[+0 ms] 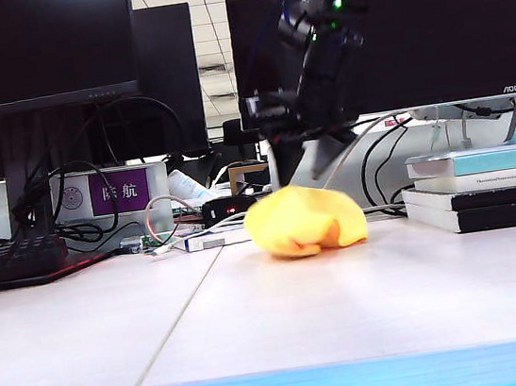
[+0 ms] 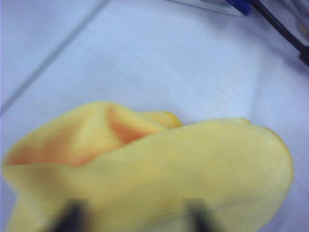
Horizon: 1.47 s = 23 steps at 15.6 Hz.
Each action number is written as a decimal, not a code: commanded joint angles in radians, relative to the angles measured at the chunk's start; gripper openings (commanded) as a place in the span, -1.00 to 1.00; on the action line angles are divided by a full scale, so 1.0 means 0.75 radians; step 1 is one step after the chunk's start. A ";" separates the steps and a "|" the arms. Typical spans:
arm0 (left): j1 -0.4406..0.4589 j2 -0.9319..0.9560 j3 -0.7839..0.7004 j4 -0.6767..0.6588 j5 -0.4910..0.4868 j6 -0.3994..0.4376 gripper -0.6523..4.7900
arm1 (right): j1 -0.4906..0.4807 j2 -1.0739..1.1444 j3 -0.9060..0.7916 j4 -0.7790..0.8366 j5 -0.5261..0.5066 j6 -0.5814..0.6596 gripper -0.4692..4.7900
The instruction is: Wipe the table from back to front using the rag.
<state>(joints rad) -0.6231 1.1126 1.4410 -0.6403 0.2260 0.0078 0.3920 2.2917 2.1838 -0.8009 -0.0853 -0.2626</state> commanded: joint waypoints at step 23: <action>0.000 -0.665 -0.016 -0.404 -0.214 0.093 -0.78 | 0.014 -1.234 -0.036 -0.293 0.014 0.177 -0.82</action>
<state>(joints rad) -0.6231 0.6376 1.4414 -0.9134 0.0528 0.0708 0.4004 1.3830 2.1742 -1.0191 -0.0834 -0.1345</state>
